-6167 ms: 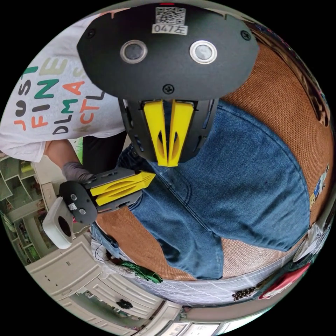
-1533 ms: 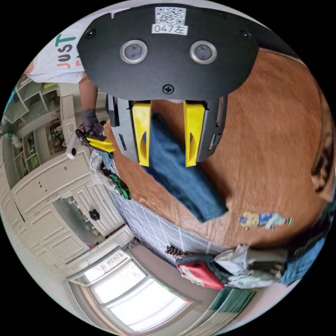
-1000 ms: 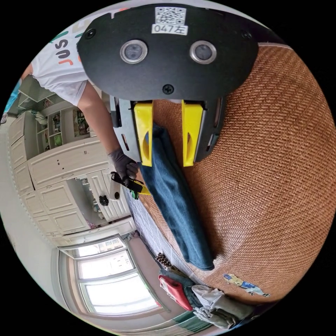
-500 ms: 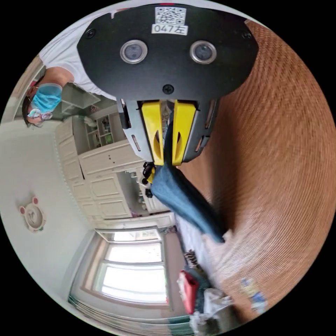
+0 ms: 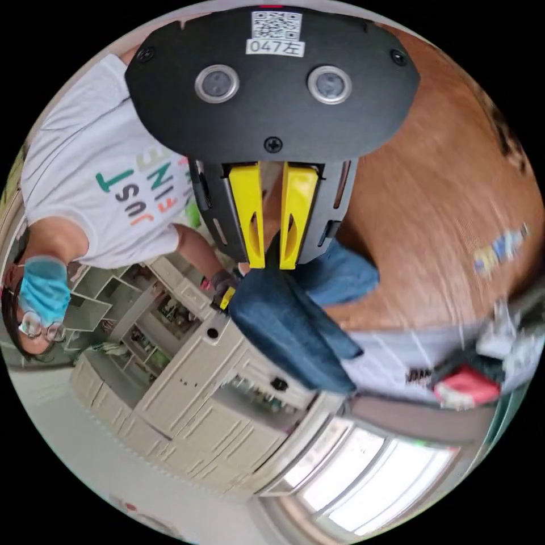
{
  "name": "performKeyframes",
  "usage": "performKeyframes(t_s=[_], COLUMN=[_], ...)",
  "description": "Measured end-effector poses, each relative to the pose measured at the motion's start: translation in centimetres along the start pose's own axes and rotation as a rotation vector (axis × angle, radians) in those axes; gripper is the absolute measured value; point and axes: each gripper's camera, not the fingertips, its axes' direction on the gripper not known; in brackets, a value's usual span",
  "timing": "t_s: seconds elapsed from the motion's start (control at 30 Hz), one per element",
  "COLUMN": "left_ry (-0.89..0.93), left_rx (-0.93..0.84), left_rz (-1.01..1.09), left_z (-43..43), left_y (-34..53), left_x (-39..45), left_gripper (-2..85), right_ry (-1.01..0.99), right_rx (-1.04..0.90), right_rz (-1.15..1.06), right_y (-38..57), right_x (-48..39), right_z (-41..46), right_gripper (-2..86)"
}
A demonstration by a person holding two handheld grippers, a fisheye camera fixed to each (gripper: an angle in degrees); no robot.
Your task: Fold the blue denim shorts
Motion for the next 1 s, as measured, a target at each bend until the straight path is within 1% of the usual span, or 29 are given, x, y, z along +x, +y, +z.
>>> performKeyframes(t_s=[0.07, 0.1, 0.13, 0.17, 0.2, 0.27, 0.37, 0.43, 0.5, 0.57, 0.6, 0.7, 0.77, 0.83, 0.87, 1.0], left_ry=[0.060, 0.075, 0.118, 0.163, 0.186, 0.238, 0.212, 0.191, 0.173, 0.157, 0.154, 0.141, 0.131, 0.126, 0.121, 0.107], left_rx=[-0.168, -0.204, -0.259, -0.254, -0.234, -0.195, -0.220, -0.253, -0.278, -0.287, -0.285, -0.272, -0.266, -0.270, -0.279, -0.321], left_rz=[-0.174, -0.227, -0.328, -0.416, -0.451, -0.514, -0.494, -0.478, -0.463, -0.457, -0.458, -0.470, -0.468, -0.464, -0.459, -0.437], left_z=[6.4, 8.0, 10.8, 12.6, 13.1, 14.3, 15.0, 15.6, 16.2, 16.7, 16.8, 17.1, 17.3, 17.5, 17.8, 18.5], left_y=[7.4, 9.1, 12.2, 14.4, 15.2, 16.1, 14.2, 12.8, 11.6, 10.5, 10.4, 9.7, 9.1, 8.4, 8.0, 6.3], left_x=[-3.6, -4.6, -6.5, -8.0, -8.5, -9.1, -8.6, -8.2, -7.9, -7.4, -7.3, -6.7, -6.2, -5.9, -5.7, -5.1], left_gripper=[4.7, 4.7, 4.7, 4.6, 4.6, 4.5, 4.5, 4.5, 4.5, 4.5, 4.5, 4.5, 4.4, 4.5, 4.5, 4.5], right_ry=[-0.048, -0.077, -0.104, -0.119, -0.142, -0.173, -0.079, 0.032, 0.097, 0.157, 0.174, 0.148, 0.160, 0.206, 0.215, 0.265], right_rx=[-0.117, -0.201, -0.261, -0.282, -0.293, -0.250, -0.113, 0.055, 0.115, 0.082, 0.031, -0.088, -0.130, -0.108, -0.106, -0.089], right_rz=[0.120, 0.208, 0.284, 0.315, 0.365, 0.424, 0.451, 0.471, 0.489, 0.516, 0.544, 0.638, 0.696, 0.739, 0.728, 0.493], right_y=[3.5, 5.5, 7.1, 7.7, 8.3, 8.4, 7.0, 5.2, 3.6, 2.1, 1.4, 1.0, 1.2, 0.8, 0.5, -3.7], right_x=[-1.4, -1.9, -2.3, -2.4, -2.6, -2.4, -1.8, -0.4, 1.3, 3.5, 5.1, 8.6, 9.6, 9.3, 8.9, 4.7], right_z=[4.0, 6.5, 8.3, 8.9, 9.2, 7.8, 3.0, -0.6, -1.5, -0.8, 0.3, 3.6, 4.6, 3.8, 3.5, 0.8], right_gripper=[1.0, 1.1, 1.2, 1.5, 2.0, 3.1, 4.4, 4.9, 5.6, 6.6, 7.2, 7.5, 6.1, 2.4, 1.3, 0.6])
